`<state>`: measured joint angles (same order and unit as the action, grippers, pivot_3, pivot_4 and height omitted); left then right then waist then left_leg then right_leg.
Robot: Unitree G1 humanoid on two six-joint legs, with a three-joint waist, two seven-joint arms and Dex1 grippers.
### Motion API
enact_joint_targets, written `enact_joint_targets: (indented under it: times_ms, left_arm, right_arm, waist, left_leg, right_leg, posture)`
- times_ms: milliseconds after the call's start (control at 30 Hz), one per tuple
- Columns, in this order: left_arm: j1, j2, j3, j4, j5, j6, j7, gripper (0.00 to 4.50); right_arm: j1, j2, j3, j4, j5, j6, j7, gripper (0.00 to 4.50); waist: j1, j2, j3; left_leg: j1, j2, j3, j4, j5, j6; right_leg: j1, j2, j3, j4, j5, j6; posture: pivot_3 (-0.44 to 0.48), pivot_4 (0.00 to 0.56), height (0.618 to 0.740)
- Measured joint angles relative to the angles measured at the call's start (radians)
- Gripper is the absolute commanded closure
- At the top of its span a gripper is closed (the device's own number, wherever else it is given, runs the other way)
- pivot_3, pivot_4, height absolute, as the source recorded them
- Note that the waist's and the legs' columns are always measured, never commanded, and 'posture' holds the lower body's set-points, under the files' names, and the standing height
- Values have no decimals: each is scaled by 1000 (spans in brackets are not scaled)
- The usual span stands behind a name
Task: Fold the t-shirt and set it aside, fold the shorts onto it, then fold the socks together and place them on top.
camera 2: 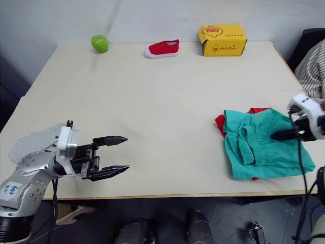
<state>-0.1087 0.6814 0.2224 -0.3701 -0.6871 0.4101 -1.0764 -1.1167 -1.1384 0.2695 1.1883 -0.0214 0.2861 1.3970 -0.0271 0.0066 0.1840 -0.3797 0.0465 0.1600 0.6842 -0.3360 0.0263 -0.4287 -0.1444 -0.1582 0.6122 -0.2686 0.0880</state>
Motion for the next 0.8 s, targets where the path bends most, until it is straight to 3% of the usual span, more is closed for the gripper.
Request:
enact_joint_targets:
  times_ms: [100, 133, 233, 367, 500, 600, 800]
  left_arm:
    - [2, 5, 8, 27, 2, -1, 4, 0]
    - [13, 4, 16, 35, 4, -7, 7, 0]
    - [61, 1, 55, 79, 15, -29, 26, 0]
    - [129, 1, 108, 143, 49, -95, 31, 0]
    - [222, -2, 219, 226, 86, -179, 62, 0]
    - [333, -24, 333, 253, 104, -252, 91, 0]
    - [549, -123, 575, 333, 125, -365, 198, 0]
  right_arm:
    - [-11, -31, -53, -12, 7, -57, -29, 290]
    - [16, -31, -120, -39, 31, -170, -81, 105]
    - [90, 5, -300, -178, 153, -391, -137, 49]
    - [348, 114, -466, -535, 347, -438, -94, 49]
    - [673, 331, -493, -906, 478, -420, -134, 49]
    - [823, 434, -473, -1095, 504, -408, -192, 49]
    - [997, 595, -419, -1225, 447, -480, -305, 49]
  waist:
    - [-6, 0, 0]
    - [-11, 2, 1]
    - [-19, 5, 4]
    - [-9, 1, 2]
    - [0, -1, 2]
    - [2, 0, 3]
    - [-2, -10, -3]
  left_leg:
    - [1, 1, 1, 0, 0, -1]
    - [2, 2, 3, 0, 0, -1]
    - [6, 2, 6, -2, 0, -2]
    - [6, 6, 4, -2, -1, -4]
    - [6, 7, 5, -1, -2, -4]
    - [6, 5, 5, -1, -3, -2]
    - [8, 5, 5, -1, -7, -1]
  right_leg:
    - [0, 1, 1, 0, 0, 0]
    - [0, 2, 2, 1, 0, 0]
    - [0, 4, 5, 3, 0, -1]
    - [1, 8, 6, 6, -1, -1]
    - [0, 8, 6, 7, -1, -2]
    - [0, 4, 6, 7, -1, -2]
    - [1, 2, 6, 4, -2, -3]
  posture:
    - [0, 150, 740]
    - [0, 150, 740]
    - [0, 150, 740]
    - [0, 150, 740]
    - [0, 150, 740]
    - [0, 150, 740]
    - [0, 150, 740]
